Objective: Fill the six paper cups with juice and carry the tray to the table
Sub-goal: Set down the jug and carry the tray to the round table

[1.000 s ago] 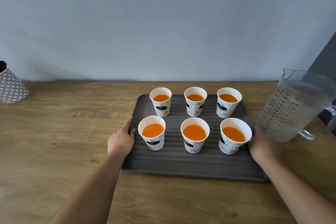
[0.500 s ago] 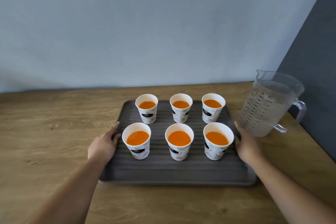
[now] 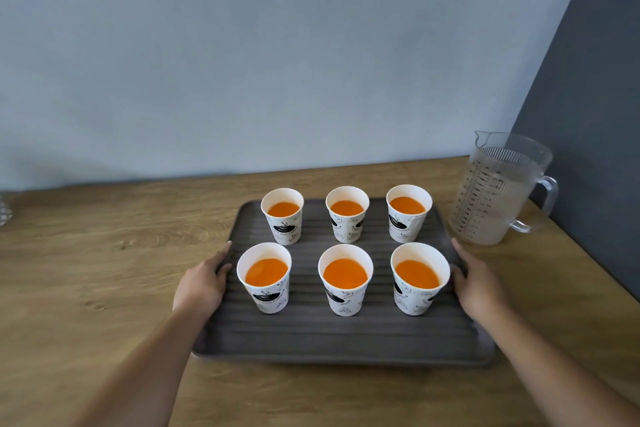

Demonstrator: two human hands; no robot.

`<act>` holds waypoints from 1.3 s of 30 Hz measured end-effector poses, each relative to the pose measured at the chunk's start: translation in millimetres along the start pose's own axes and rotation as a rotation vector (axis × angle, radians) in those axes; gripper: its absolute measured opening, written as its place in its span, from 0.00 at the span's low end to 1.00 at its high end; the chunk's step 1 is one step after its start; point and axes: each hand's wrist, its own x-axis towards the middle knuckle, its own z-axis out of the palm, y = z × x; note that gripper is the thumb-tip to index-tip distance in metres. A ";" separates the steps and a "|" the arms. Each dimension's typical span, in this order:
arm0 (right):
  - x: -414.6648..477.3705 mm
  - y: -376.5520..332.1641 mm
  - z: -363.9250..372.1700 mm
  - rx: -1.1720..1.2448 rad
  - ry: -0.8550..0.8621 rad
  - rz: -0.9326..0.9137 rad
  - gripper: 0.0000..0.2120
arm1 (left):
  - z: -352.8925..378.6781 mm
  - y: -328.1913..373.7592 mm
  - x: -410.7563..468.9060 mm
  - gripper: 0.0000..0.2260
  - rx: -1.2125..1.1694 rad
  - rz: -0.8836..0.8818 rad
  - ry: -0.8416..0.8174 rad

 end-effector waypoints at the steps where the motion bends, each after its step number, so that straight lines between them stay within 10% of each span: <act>1: -4.6 0.2 -4.1 -0.001 0.002 -0.018 0.25 | -3.1 0.8 -7.0 0.20 -0.004 0.001 0.010; 19: -134.5 78.2 -120.2 -0.120 0.046 0.048 0.25 | -6.3 63.0 -152.4 0.21 0.018 0.113 0.056; 39: -376.9 191.4 -224.5 -0.114 0.431 0.490 0.25 | 72.0 186.1 -245.4 0.22 -0.007 0.633 -0.335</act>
